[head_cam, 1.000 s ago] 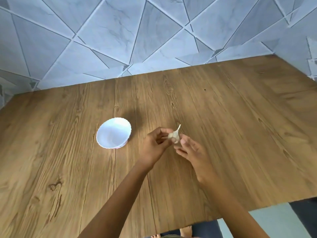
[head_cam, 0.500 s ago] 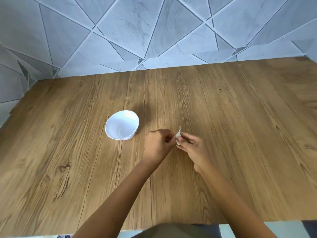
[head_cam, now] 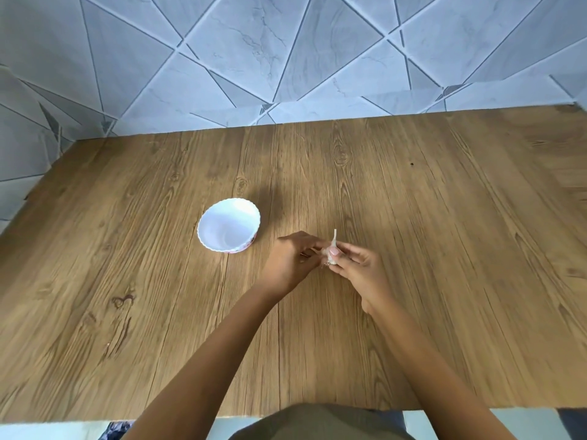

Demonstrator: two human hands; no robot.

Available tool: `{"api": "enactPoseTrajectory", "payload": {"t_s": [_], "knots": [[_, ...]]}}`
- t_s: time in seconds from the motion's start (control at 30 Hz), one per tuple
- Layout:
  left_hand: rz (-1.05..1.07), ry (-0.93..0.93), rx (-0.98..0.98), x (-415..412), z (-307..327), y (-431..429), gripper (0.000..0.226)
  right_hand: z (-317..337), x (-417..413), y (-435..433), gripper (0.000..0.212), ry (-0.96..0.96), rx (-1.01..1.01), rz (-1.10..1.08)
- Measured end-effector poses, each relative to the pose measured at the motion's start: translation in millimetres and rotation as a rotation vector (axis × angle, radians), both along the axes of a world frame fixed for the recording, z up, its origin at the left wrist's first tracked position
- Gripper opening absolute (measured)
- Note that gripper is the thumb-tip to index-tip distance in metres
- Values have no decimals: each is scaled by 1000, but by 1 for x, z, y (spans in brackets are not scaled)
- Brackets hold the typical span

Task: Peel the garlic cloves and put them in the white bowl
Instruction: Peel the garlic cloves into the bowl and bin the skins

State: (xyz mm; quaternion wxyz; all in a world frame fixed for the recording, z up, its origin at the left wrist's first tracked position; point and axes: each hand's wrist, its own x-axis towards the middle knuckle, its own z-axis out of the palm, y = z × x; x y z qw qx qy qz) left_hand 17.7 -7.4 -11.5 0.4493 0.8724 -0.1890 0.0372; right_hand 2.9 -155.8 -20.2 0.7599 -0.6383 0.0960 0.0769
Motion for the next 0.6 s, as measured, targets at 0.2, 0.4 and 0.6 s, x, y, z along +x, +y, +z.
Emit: {"api": "enactPoseTrajectory", "payload": {"t_s": [0.2,0.4,0.6], "knots": [[-62,27,38,8,6,6,16,1,0,-2,14,17,-18,-1],[-61,240,100,17,19,3,15,-1,-2,2,25,-19,-45,3],[74,251,110,9,17,-4,17,-2,2,4,22,12,-11,-61]]}}
